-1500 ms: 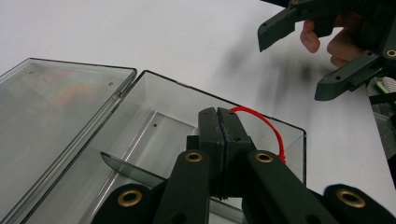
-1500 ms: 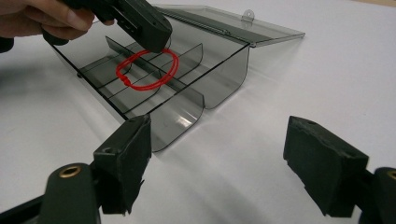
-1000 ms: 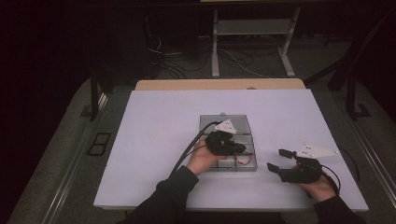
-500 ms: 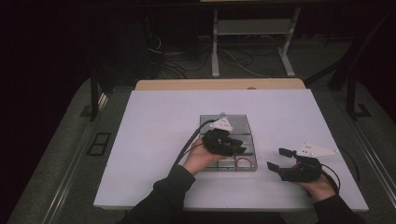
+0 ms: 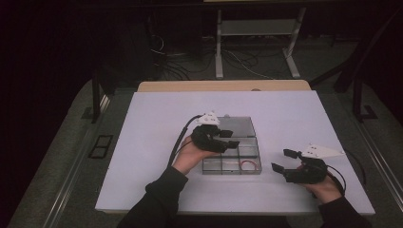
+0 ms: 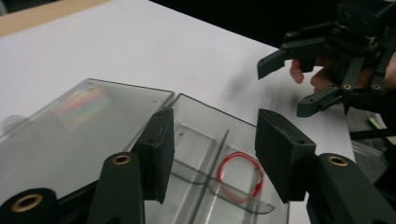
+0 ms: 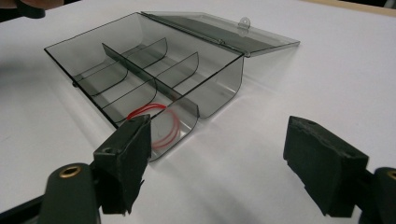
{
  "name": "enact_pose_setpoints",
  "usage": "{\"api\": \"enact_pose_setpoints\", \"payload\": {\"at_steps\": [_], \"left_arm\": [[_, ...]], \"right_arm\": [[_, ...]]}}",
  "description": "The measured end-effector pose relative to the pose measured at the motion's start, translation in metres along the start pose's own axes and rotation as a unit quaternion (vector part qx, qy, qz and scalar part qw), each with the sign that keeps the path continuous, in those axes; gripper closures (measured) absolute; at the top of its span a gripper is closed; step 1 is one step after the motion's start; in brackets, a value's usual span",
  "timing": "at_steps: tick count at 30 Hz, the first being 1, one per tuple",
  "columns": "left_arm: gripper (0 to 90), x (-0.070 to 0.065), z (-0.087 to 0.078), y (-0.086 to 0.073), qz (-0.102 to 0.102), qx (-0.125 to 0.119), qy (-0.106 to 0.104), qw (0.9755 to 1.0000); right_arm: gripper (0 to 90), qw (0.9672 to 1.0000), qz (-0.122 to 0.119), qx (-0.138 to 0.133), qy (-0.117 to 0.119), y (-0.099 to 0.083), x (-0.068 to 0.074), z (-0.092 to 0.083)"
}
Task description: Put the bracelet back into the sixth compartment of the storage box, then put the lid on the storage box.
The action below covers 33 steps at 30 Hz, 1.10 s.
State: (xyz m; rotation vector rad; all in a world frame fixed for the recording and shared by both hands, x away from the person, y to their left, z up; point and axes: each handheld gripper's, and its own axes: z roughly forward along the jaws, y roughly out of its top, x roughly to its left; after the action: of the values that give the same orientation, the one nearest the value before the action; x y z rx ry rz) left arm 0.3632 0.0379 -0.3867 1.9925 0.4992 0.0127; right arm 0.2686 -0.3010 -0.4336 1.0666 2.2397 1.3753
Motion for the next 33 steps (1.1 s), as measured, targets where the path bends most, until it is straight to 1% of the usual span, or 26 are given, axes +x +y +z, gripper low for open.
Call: {"api": "enact_pose_setpoints", "payload": {"at_steps": [1,4,6,7,9,10,12,14,17,19,22,26,29,33], "left_arm": [[45.5,0.002,-0.003,0.0,0.002,-0.001,0.005,1.0],[42.9,0.007,-0.01,-0.002,-0.004,-0.003,0.015,0.9999],[40.9,0.01,-0.013,-0.003,-0.003,-0.004,0.025,0.9997],[39.9,0.011,-0.015,-0.003,-0.008,-0.007,0.029,0.9995],[38.0,0.015,-0.018,-0.005,-0.01,-0.005,0.038,0.9992],[37.0,0.018,-0.019,-0.006,-0.011,-0.008,0.041,0.9991],[35.3,0.022,-0.023,-0.008,-0.015,-0.011,0.044,0.9989],[33.7,0.026,-0.027,-0.01,-0.016,-0.013,0.051,0.9985],[31.7,0.033,-0.033,-0.013,-0.021,-0.014,0.066,0.9975],[31.4,0.037,-0.037,-0.014,-0.025,-0.016,0.075,0.9967],[31.4,0.043,-0.041,-0.018,-0.028,-0.013,0.094,0.9951],[34.2,0.052,-0.042,-0.022,-0.034,-0.011,0.111,0.9932],[41.6,0.057,-0.042,-0.025,-0.04,-0.007,0.119,0.9921],[50.7,0.064,-0.041,-0.028,-0.042,-0.004,0.128,0.9909]], "right_arm": [[23.0,1.0,0.0,-0.001,-0.001,0.001,0.0,0.0],[23.0,1.0,0.001,-0.001,0.0,0.003,-0.002,0.002],[23.0,1.0,0.002,-0.002,0.0,0.005,-0.004,0.003],[23.0,1.0,0.003,-0.002,0.001,0.007,-0.005,0.005],[23.0,1.0,0.006,-0.004,0.001,0.01,-0.008,0.007],[23.0,1.0,0.005,-0.004,0.002,0.012,-0.009,0.008],[23.0,0.9999,0.011,-0.003,0.003,0.016,-0.013,0.01],[23.1,0.9998,0.019,0.0,0.006,0.02,-0.016,0.013],[24.1,0.9998,0.018,0.005,0.004,0.026,-0.02,0.018],[25.1,0.9996,0.024,0.013,0.0,0.031,-0.022,0.022],[26.4,0.9993,0.029,0.024,0.0,0.038,-0.027,0.027],[35.3,0.999,0.03,0.034,-0.006,0.046,-0.034,0.036],[42.3,0.9988,0.031,0.036,-0.012,0.05,-0.04,0.044],[55.0,0.9986,0.03,0.039,-0.02,0.056,-0.048,0.056]]}}
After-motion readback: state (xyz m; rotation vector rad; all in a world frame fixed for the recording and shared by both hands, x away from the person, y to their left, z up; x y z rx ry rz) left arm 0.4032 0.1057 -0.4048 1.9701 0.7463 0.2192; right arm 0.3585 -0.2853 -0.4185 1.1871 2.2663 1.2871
